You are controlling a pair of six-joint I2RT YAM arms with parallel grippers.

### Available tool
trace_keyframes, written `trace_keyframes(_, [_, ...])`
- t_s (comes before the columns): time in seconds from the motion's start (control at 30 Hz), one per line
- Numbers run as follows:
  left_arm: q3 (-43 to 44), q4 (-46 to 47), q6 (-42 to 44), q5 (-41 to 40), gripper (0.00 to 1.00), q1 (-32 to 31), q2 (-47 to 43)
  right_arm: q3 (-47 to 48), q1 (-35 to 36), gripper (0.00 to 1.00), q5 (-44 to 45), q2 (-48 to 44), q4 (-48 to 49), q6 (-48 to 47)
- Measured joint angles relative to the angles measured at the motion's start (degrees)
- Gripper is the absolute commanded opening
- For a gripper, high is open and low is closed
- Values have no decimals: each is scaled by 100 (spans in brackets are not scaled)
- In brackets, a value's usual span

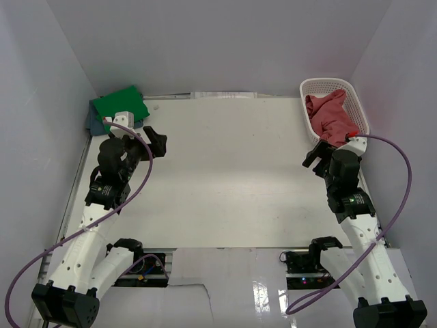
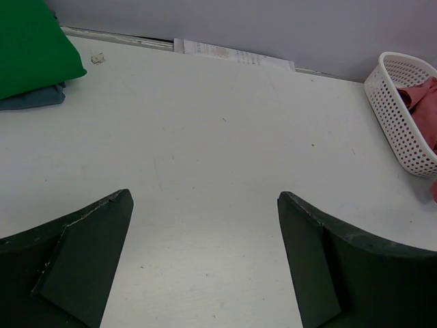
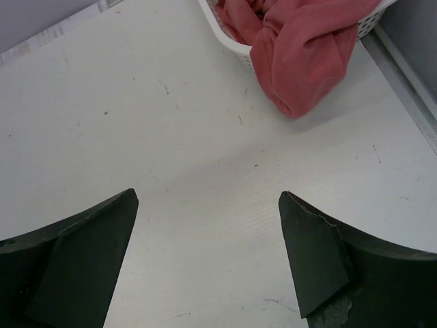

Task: Fold and stack the t-shirts
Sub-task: Grab crumpled tshirt from bin with the right arm

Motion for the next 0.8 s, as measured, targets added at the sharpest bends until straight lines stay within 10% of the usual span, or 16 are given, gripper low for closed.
trace_keyframes(0.3, [0, 2, -2, 2, 98, 2, 4, 151, 0, 90, 44, 404, -57, -46])
trace_keyframes(0.8, [0, 0, 4, 2, 98, 2, -87, 4765, -546, 90, 1167, 6022, -741, -164])
